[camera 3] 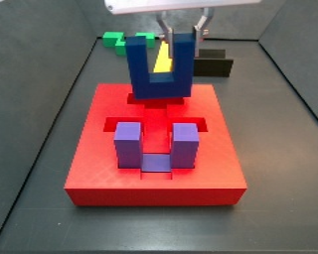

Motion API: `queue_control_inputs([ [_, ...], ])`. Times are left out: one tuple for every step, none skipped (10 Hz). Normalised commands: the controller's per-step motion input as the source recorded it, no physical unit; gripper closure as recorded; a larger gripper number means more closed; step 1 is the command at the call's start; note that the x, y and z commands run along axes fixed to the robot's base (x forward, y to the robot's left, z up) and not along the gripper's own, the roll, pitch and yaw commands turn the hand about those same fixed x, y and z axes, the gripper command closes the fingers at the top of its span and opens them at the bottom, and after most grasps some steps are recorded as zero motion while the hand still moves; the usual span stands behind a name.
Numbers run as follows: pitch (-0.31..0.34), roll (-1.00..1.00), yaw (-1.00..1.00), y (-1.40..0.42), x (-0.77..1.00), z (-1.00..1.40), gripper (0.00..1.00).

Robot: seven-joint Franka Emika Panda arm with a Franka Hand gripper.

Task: Pick up the blue object. Move up. Place the blue object on the fixture. Regrasp the blue object. Move to above the board. Insert the blue object.
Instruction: Insert the blue object.

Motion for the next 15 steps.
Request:
queue_control_inputs([
  [-0.011,0.10,0.00,0.00,0.00,-0.15,1.00],
  [0.000,0.15,0.00,0.00,0.03,-0.17,1.00],
  [0.000,0.21,-0.03,0.00,0.04,-0.19,1.00],
  [0.026,0.19,-0.02,0.00,0.04,-0.19,1.00],
  [0.020,0.13,0.00,0.00,0.00,-0.17,1.00],
  [0.000,0.05,0.00,0.00,0.00,-0.18,1.00],
  [0.000,0.01,0.00,0.00,0.00,-0.18,1.00],
  [0.000,0.00,0.00,0.00,0.00,-0.19,1.00],
  [-0.011,0.00,0.00,0.00,0.00,-0.24,1.00],
  [-0.004,0.00,0.01,0.00,-0.01,-0.25,1.00],
  [0.000,0.00,0.00,0.00,-0.19,-0.17,1.00],
  [0.000,0.00,0.00,0.00,-0.14,-0.08,1.00],
  [-0.017,-0.02,0.00,0.00,-0.09,-0.05,1.00],
  [-0.021,0.00,0.00,0.00,-0.01,-0.06,1.00],
  [0.000,0.00,0.00,0.00,-0.02,-0.07,1.00],
])
